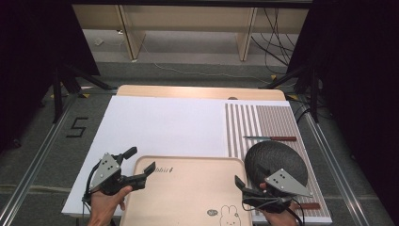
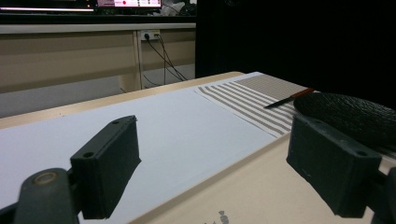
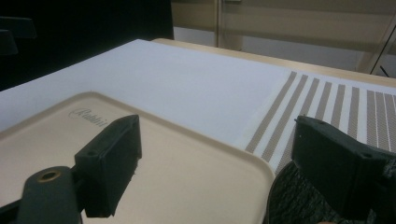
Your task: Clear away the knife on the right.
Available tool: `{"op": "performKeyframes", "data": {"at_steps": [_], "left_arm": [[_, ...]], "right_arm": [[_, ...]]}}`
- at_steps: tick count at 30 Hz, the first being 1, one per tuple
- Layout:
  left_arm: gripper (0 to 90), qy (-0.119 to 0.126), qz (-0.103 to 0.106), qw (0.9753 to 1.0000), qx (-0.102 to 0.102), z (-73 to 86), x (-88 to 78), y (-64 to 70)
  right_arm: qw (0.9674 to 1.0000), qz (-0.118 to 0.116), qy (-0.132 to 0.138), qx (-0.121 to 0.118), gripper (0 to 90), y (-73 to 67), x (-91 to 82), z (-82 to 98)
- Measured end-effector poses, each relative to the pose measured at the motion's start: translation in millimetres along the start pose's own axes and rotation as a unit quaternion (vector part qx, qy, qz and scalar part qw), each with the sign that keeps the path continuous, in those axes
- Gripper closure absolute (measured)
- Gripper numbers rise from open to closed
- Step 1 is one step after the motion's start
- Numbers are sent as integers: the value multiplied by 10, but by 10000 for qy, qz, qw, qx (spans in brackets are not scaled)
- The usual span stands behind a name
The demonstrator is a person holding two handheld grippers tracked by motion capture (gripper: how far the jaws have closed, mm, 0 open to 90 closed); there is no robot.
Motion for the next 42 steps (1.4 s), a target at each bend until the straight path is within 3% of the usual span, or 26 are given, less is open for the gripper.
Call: {"op": "performKeyframes", "data": {"at_steps": [15, 25, 29, 32, 36, 38, 39, 40, 42], "left_arm": [[160, -26, 28, 10000, 46, 3, 3, 10], [160, -11, 90, 9999, 51, 12, 20, 31], [160, -73, 74, 9999, 92, 16, 10, 32], [160, -55, 93, 9999, 108, 15, 15, 34], [160, -64, 87, 9999, 96, 13, 11, 37], [160, -56, 91, 9999, 99, 12, 12, 37], [160, -57, 94, 9999, 99, 12, 11, 37], [160, -55, 97, 9999, 99, 11, 11, 38], [160, -52, 96, 9999, 111, 9, 11, 39]], "right_arm": [[10000, -3, -16, -36, 169, 48, -13, -31], [9997, -221, -140, -38, 172, 121, -51, -87], [9991, -236, -93, -351, 173, 186, -80, -138], [9981, -434, -308, -313, 162, 228, -128, -159], [9977, -481, -427, -221, 156, 270, -149, -168], [9962, -463, -692, -265, 157, 320, -181, -155], [9962, -463, -692, -265, 157, 320, -181, -155], [9945, -456, -891, -301, 157, 338, -208, -139], [9932, -483, -994, -361, 157, 352, -226, -129]]}}
Point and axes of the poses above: each handheld gripper's, and its own axes: x roughly forward along the jaws, z roughly out of its underside, y roughly to its right, the point moved 9 cm from there along x, roughly forward along the jaws, and after that the axes turned 7 degrees about y, right-handed, at the moved point
